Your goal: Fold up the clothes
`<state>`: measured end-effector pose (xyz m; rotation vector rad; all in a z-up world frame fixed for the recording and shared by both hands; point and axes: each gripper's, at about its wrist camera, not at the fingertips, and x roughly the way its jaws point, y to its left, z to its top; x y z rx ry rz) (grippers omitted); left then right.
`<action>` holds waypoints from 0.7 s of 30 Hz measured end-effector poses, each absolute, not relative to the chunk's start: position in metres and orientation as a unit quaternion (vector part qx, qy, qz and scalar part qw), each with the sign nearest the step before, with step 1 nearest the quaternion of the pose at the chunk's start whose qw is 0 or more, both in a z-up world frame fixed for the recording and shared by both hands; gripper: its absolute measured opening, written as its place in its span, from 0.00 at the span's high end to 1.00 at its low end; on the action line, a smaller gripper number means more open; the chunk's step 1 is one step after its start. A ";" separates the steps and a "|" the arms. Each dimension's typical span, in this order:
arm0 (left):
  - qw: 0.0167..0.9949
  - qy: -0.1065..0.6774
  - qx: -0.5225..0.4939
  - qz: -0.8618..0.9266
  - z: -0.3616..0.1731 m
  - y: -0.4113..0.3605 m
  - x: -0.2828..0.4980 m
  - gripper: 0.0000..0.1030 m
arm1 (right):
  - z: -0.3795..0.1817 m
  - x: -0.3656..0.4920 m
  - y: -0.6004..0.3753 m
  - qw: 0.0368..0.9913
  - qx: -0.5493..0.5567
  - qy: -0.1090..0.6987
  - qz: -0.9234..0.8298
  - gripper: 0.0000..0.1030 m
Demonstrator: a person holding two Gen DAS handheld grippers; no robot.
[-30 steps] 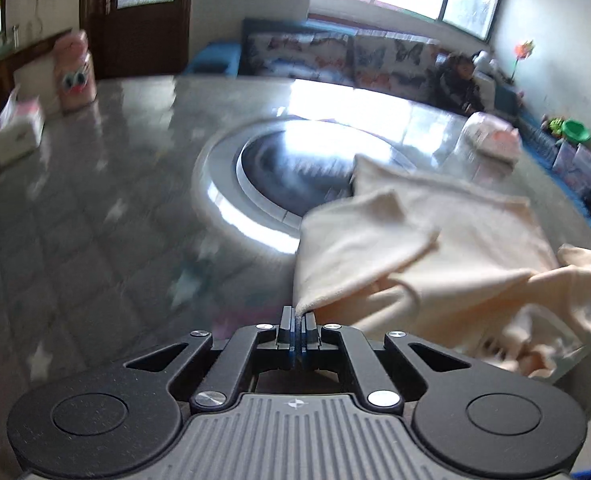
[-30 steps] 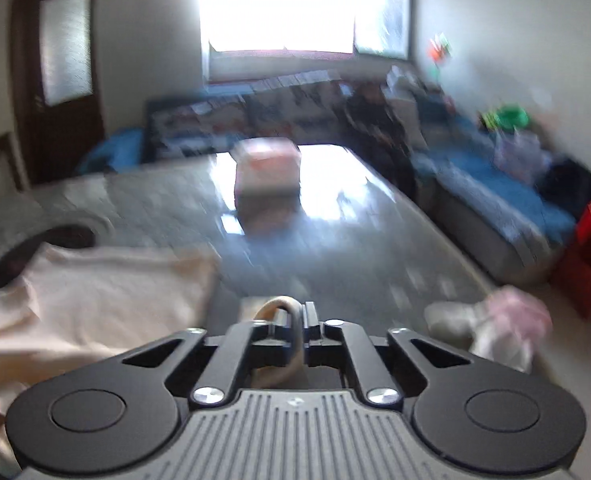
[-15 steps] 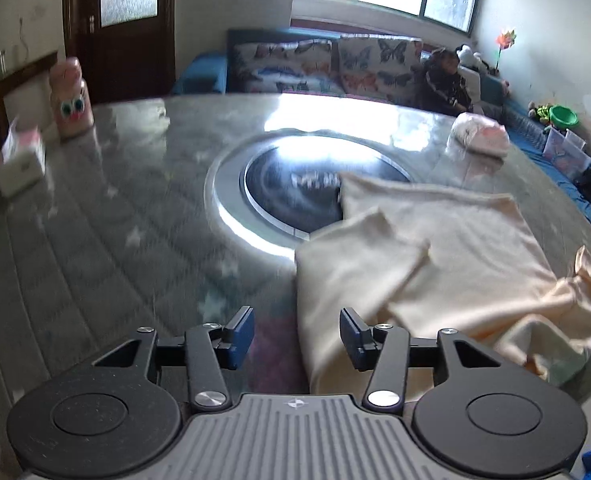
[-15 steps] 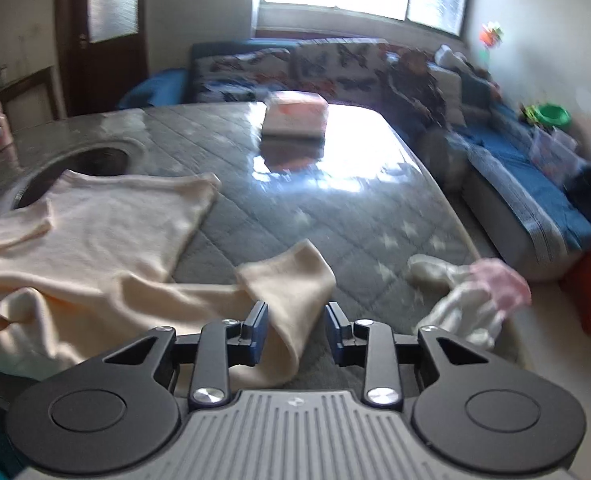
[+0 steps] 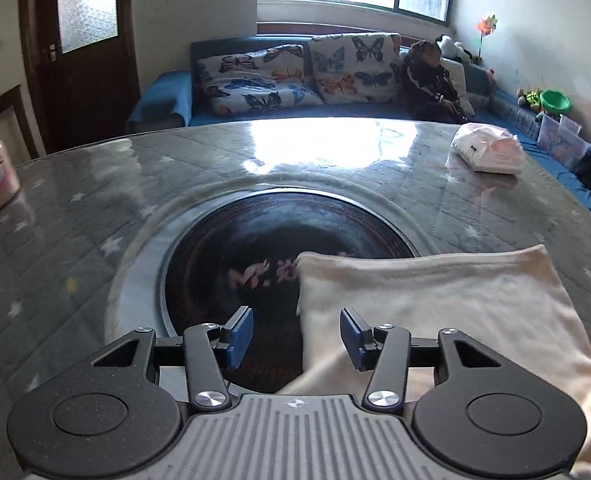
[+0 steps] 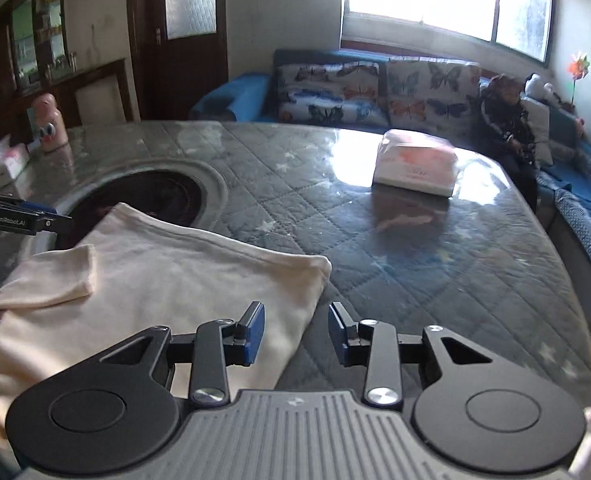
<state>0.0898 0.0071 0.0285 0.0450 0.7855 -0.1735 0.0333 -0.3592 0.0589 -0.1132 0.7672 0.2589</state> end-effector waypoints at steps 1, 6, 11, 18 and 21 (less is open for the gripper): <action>0.919 0.385 0.026 -0.084 0.025 0.005 0.097 0.50 | 0.053 0.044 -0.358 0.915 -0.053 0.380 0.125 0.66; 0.908 0.408 0.031 -0.091 0.006 -0.001 0.121 0.56 | 0.027 0.082 -0.354 0.903 -0.052 0.410 0.121 0.66; 0.907 0.406 0.035 -0.109 0.000 -0.003 0.130 0.89 | 0.018 0.098 -0.350 0.897 -0.054 0.420 0.125 0.80; 0.916 0.387 0.063 -0.090 0.004 -0.001 0.146 0.92 | 0.026 0.128 -0.333 0.907 -0.078 0.395 0.126 0.97; 0.921 0.379 0.051 -0.080 0.009 0.008 0.163 0.92 | 0.031 0.149 -0.323 0.912 -0.090 0.380 0.124 0.97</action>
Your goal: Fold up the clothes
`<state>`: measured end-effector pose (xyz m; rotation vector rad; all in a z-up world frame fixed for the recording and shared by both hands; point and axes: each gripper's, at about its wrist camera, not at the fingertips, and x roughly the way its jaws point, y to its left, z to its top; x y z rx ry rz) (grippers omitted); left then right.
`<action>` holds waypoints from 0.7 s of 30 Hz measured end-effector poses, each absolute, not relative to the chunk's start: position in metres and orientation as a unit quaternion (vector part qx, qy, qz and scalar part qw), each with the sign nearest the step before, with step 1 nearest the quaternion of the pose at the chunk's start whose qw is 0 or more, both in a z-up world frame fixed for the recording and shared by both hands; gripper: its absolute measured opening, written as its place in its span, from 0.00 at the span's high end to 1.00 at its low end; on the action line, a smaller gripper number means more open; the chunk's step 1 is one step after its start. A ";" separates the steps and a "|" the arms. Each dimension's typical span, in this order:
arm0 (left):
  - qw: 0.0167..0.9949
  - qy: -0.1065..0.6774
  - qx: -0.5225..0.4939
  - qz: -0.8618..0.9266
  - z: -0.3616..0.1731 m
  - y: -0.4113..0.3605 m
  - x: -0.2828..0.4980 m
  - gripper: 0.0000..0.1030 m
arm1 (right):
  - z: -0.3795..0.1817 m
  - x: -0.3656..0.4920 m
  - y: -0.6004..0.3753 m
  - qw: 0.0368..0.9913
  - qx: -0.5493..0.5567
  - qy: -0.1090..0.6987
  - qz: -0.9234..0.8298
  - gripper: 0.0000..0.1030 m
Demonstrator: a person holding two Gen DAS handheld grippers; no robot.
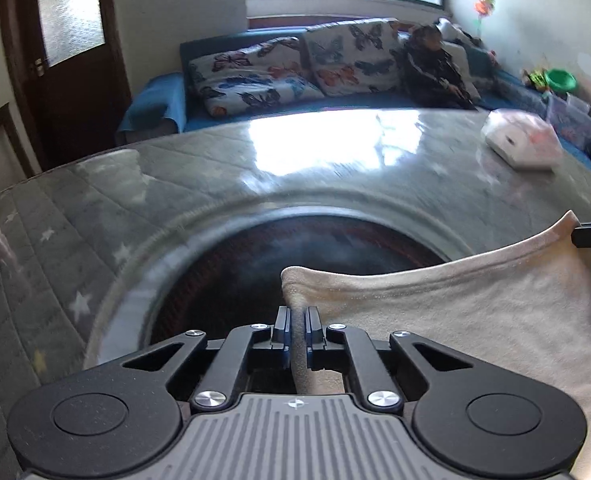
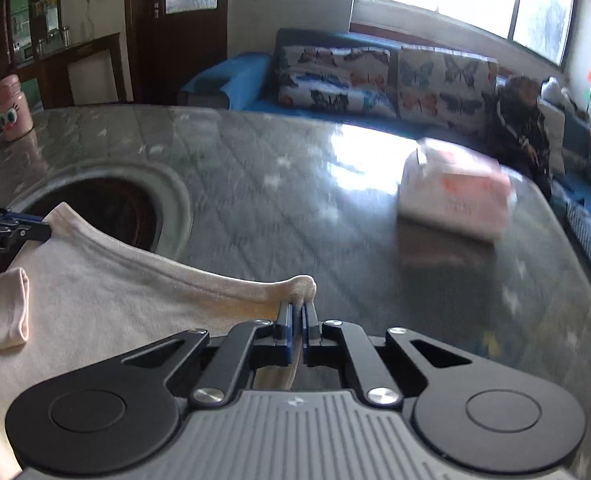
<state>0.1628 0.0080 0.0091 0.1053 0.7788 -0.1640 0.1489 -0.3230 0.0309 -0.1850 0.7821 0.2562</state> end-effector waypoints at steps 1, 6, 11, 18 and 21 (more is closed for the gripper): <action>0.922 0.375 0.051 -0.076 0.010 0.010 0.168 0.92 | 0.032 0.157 -0.319 0.914 -0.092 0.375 0.124 0.97; 0.925 0.372 0.047 -0.058 0.010 0.017 0.191 0.92 | 0.021 0.194 -0.299 0.913 -0.115 0.374 0.115 0.96; 0.925 0.373 0.048 -0.052 0.011 0.020 0.187 0.84 | 0.017 0.198 -0.296 0.909 -0.119 0.381 0.117 0.91; 0.928 0.340 0.057 -0.140 0.039 0.005 0.121 0.83 | 0.056 0.132 -0.302 0.912 -0.114 0.355 0.174 0.89; 0.918 0.340 0.052 -0.197 0.044 -0.010 0.086 0.83 | 0.064 0.089 -0.297 0.905 -0.124 0.348 0.210 0.89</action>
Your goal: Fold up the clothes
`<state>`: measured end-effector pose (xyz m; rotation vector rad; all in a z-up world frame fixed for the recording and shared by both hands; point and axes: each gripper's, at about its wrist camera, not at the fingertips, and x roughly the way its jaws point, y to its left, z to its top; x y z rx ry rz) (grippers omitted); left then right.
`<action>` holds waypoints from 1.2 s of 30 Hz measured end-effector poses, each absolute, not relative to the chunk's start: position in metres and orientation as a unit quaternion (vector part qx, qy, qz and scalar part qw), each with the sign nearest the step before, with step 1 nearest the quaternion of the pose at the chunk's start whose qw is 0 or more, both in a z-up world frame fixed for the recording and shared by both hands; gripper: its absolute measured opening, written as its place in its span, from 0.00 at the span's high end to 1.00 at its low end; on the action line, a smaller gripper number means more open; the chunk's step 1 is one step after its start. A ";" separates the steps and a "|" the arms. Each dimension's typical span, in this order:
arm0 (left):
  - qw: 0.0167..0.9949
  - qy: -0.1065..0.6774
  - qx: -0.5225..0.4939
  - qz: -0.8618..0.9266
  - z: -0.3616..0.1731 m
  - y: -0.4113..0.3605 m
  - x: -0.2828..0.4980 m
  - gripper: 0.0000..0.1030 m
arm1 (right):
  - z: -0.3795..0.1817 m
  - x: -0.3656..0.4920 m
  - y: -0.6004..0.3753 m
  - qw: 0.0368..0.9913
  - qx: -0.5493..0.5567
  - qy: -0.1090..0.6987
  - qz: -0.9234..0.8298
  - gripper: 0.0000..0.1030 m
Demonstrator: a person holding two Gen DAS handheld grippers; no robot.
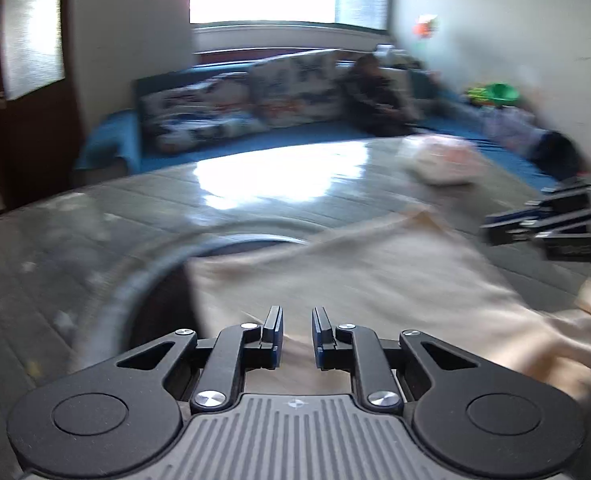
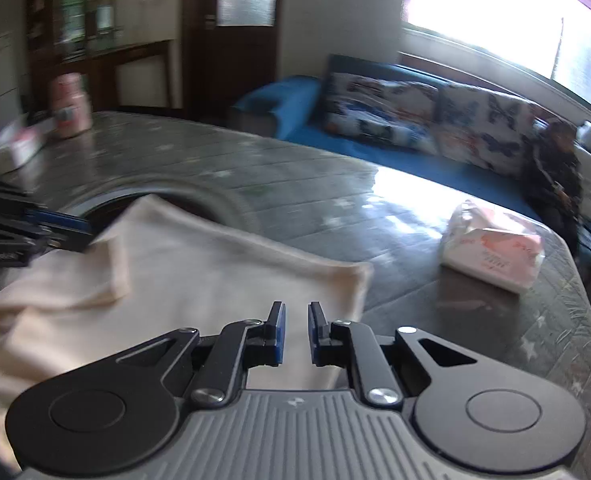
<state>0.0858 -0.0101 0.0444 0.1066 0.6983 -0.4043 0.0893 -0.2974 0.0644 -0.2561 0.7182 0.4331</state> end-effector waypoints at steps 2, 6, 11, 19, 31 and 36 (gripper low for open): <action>0.910 0.340 0.058 -0.231 0.044 -0.021 0.062 0.83 | 0.065 0.063 -0.291 0.899 -0.130 0.347 0.235 0.89; 0.890 0.339 0.071 -0.296 0.040 -0.040 0.024 0.83 | 0.061 0.024 -0.281 0.884 -0.137 0.353 0.273 0.89; 0.884 0.332 0.107 -0.310 0.029 -0.060 0.002 0.67 | 0.046 -0.009 -0.274 0.868 -0.153 0.376 0.285 0.88; 0.878 0.334 0.145 -0.311 0.011 -0.064 -0.010 0.67 | 0.034 -0.030 -0.291 0.870 -0.152 0.391 0.258 0.83; 0.883 0.323 0.124 -0.316 0.021 -0.048 -0.026 0.96 | 0.055 -0.051 -0.286 0.882 -0.144 0.356 0.274 0.83; 0.888 0.323 0.110 -0.307 0.022 -0.041 -0.034 0.96 | 0.049 -0.045 -0.255 0.870 -0.140 0.360 0.305 0.83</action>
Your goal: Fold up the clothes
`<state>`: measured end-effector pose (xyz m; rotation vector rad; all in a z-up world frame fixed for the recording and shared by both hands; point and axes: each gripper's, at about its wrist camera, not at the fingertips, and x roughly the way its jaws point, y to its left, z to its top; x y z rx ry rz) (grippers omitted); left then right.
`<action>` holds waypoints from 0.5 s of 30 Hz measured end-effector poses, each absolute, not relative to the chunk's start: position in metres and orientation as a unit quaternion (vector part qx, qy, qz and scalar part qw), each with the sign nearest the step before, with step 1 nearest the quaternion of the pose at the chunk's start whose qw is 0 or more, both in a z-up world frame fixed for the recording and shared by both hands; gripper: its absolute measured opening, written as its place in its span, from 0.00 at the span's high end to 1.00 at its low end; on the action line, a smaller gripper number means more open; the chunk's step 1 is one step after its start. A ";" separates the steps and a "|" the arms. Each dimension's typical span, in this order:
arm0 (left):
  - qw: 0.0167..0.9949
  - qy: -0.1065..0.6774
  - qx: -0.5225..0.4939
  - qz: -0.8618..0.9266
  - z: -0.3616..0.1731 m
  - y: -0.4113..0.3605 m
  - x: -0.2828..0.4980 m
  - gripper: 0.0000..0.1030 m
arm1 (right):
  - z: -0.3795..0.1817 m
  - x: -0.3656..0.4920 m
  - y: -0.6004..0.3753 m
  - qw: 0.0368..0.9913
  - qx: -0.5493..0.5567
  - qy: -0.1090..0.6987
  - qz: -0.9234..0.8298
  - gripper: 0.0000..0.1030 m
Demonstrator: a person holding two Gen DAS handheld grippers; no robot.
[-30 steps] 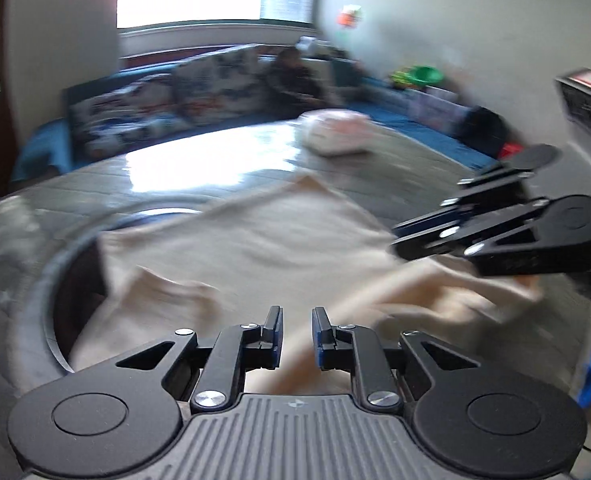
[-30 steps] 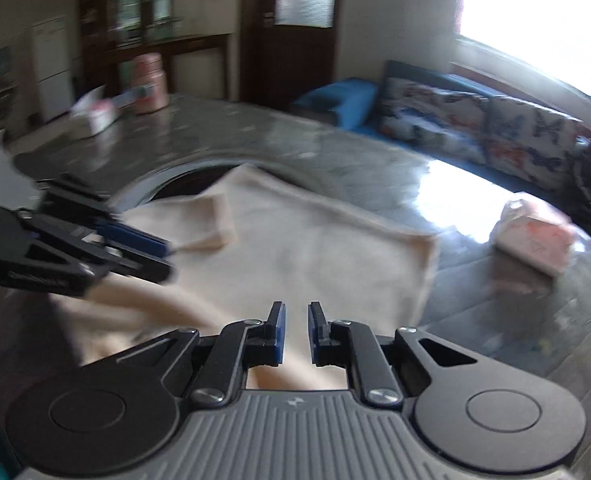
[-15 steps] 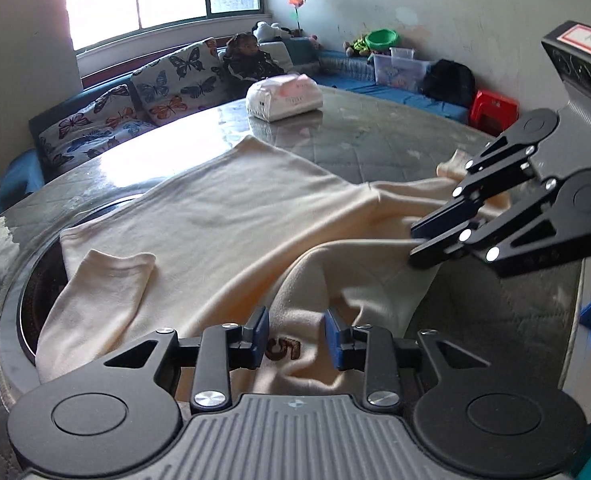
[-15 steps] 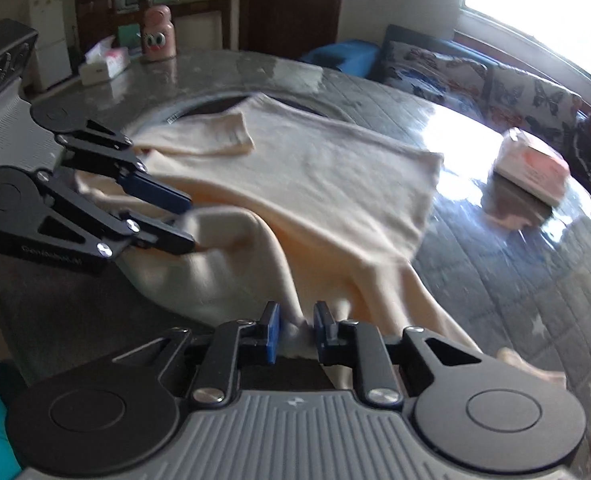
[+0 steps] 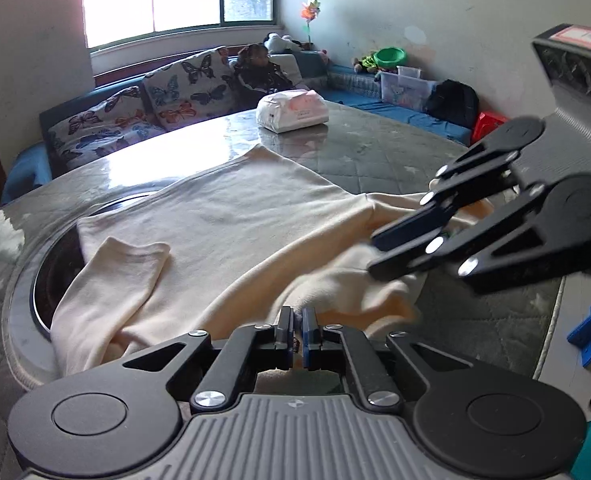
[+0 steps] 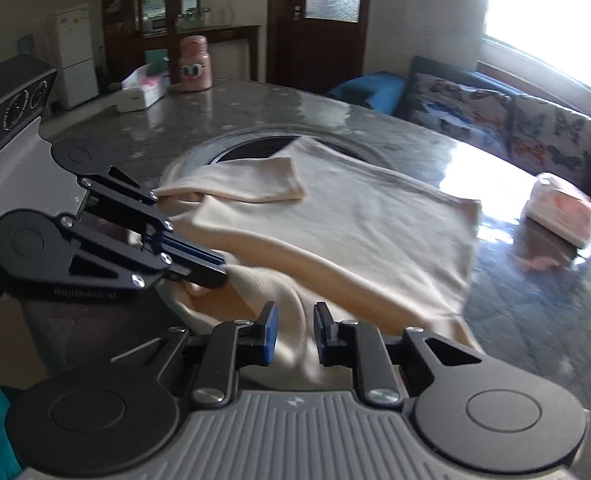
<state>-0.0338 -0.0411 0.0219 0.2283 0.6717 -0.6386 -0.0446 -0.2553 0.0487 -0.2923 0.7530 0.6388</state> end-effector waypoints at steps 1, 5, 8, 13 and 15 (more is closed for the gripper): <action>0.890 0.322 0.108 -0.305 0.022 -0.040 -0.035 0.96 | 0.046 -0.044 -0.249 0.867 -0.138 0.364 0.311 0.83; 0.889 0.326 0.100 -0.306 0.021 -0.037 -0.038 0.96 | 0.034 -0.050 -0.234 0.858 -0.152 0.374 0.318 0.82; 0.887 0.323 0.098 -0.317 0.022 -0.037 -0.045 0.96 | 0.027 -0.061 -0.233 0.861 -0.190 0.366 0.299 0.82; 0.874 0.325 0.104 -0.344 0.020 -0.040 -0.058 0.96 | 0.027 -0.080 -0.242 0.863 -0.228 0.354 0.279 0.92; 0.869 0.333 0.108 -0.350 0.015 -0.040 -0.062 0.97 | 0.028 -0.086 -0.246 0.859 -0.232 0.360 0.281 0.93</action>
